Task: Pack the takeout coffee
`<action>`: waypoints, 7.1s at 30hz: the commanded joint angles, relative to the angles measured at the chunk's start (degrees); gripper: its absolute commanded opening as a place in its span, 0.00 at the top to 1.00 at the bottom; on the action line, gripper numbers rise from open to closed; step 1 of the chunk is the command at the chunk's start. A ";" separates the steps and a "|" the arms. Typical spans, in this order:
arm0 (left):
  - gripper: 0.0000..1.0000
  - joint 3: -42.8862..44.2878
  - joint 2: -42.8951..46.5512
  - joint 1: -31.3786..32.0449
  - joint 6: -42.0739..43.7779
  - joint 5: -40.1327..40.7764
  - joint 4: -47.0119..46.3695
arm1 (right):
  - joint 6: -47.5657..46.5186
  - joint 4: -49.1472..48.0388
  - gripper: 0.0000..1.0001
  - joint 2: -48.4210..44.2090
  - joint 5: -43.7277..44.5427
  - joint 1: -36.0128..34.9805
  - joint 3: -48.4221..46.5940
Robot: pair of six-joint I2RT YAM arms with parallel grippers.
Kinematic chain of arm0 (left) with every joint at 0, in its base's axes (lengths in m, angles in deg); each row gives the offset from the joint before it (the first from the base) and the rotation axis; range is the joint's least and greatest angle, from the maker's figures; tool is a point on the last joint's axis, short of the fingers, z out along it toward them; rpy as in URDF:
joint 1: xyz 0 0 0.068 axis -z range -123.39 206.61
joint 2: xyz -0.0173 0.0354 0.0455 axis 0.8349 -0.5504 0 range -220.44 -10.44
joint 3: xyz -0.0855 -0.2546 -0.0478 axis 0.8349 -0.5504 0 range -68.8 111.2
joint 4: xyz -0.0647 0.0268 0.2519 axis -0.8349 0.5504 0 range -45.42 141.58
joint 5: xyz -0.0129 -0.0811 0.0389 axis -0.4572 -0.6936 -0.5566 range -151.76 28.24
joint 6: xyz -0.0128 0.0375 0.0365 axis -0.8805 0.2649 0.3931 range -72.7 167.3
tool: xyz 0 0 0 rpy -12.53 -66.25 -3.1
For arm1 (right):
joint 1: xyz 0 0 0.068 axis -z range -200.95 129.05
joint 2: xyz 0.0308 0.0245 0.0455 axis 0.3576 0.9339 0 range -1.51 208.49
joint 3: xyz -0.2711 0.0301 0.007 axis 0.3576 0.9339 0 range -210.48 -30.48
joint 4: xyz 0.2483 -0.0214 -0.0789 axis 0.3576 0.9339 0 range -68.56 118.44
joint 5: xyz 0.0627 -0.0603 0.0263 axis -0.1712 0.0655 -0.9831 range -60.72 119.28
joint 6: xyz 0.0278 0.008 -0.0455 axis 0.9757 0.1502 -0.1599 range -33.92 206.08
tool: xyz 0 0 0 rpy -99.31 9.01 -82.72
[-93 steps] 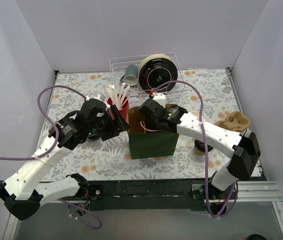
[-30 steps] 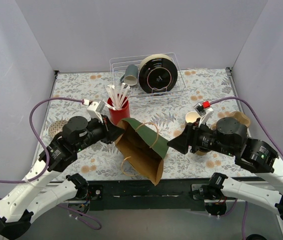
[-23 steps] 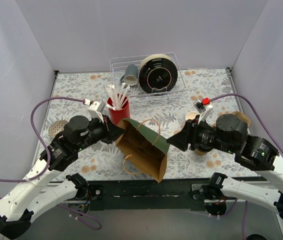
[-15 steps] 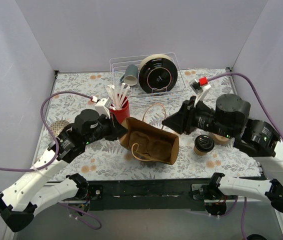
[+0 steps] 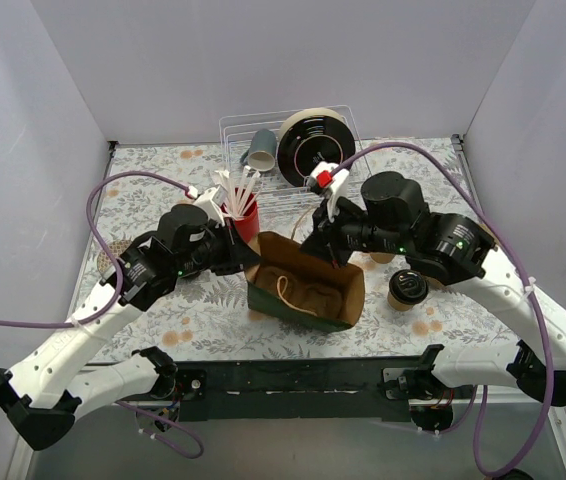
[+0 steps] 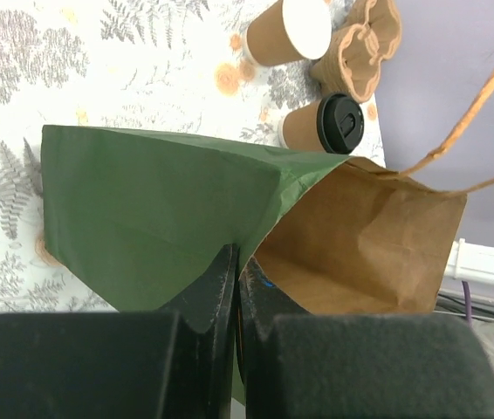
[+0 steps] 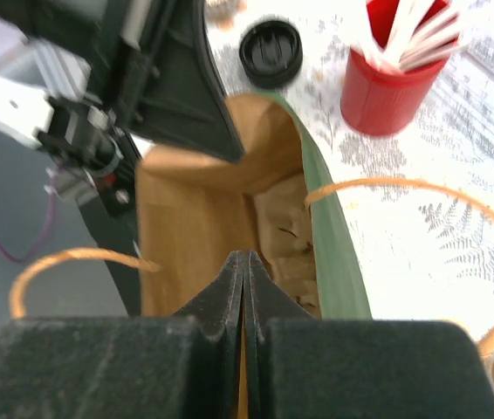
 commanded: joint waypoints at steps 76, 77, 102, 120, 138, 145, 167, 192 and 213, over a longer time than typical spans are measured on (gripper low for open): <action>1.00 16.05 -16.69 -0.12 -7.61 3.82 17.61 | -32.02 -14.92 0.79 6.55 -3.22 1.49 18.39; 1.00 16.93 -16.60 -0.12 -7.34 4.95 17.44 | -31.05 -14.66 0.75 5.41 -2.60 1.58 16.73; 1.00 -3.44 6.50 -0.03 2.50 4.78 -11.82 | 20.38 7.59 0.30 -16.65 8.93 1.66 7.83; 1.00 -4.69 3.35 -0.12 4.79 5.84 -11.57 | 19.76 4.94 0.31 -16.75 4.34 1.66 13.74; 1.00 8.84 -7.90 -0.21 -4.44 8.83 15.14 | 23.37 20.67 0.32 1.54 31.24 25.73 0.00; 1.00 14.46 -10.62 -0.91 -1.72 10.32 21.12 | 22.57 25.35 0.21 -2.75 23.18 30.76 18.51; 1.00 21.33 -18.45 -9.70 -0.48 -2.07 17.08 | 38.75 19.36 0.09 -6.73 30.98 34.71 32.18; 1.00 17.20 -17.13 -12.25 -1.63 -5.67 15.33 | 38.57 8.99 0.12 -4.44 29.48 39.81 39.39; 1.00 17.64 -16.60 -12.51 -1.63 -4.88 15.85 | 39.89 10.93 0.28 -2.51 29.13 39.90 40.71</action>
